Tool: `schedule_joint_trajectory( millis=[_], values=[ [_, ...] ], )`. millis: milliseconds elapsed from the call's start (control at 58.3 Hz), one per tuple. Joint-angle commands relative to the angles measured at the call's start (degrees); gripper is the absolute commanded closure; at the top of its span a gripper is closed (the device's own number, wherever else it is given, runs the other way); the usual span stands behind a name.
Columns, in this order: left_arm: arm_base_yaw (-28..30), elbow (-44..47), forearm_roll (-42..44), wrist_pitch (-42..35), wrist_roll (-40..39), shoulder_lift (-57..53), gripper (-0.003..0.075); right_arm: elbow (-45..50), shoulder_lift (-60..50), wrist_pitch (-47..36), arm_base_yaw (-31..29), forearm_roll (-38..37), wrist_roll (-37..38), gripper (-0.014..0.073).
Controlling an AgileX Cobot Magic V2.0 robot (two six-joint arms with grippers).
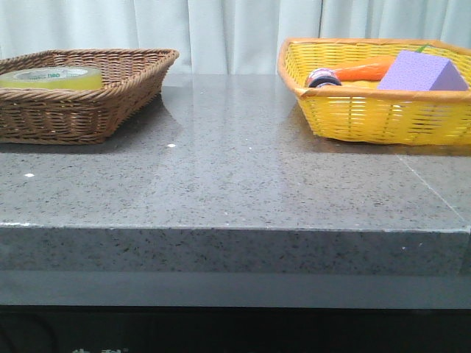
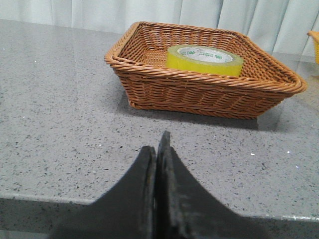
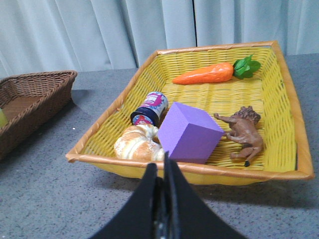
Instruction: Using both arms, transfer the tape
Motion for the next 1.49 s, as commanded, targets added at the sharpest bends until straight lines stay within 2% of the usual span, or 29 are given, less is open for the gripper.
schedule_joint_trajectory(
  millis=[0, 172, 395, 583, 875, 1475],
  values=[
    [0.15, 2.21, -0.23, -5.1, -0.35, -1.05, 0.074, -0.72, -0.08, -5.93, -0.28, -2.74, -0.96, 0.0715],
    [0.15, 2.21, -0.23, -5.1, -0.35, -1.05, 0.074, 4.06, -4.21, -7.06, -1.83, -6.39, -0.96, 0.0715],
    [0.15, 2.21, -0.23, -5.1, -0.35, -1.05, 0.074, 13.96, -16.29, -6.5, -9.65, -6.28, -0.96, 0.0715],
    [0.15, 2.21, -0.23, -5.1, -0.35, -1.05, 0.074, 19.32, -23.25, -5.43, -10.48, -5.7, -0.96, 0.0715],
    [0.15, 2.21, -0.23, -5.1, -0.35, -0.94, 0.074, 21.28, -23.18, -2.67, -10.48, -4.64, -0.96, 0.0715],
    [0.15, 2.21, -0.23, -5.1, -0.35, -0.94, 0.074, 21.28, -23.18, -2.61, -10.48, -4.64, -0.96, 0.0715]
  ],
)
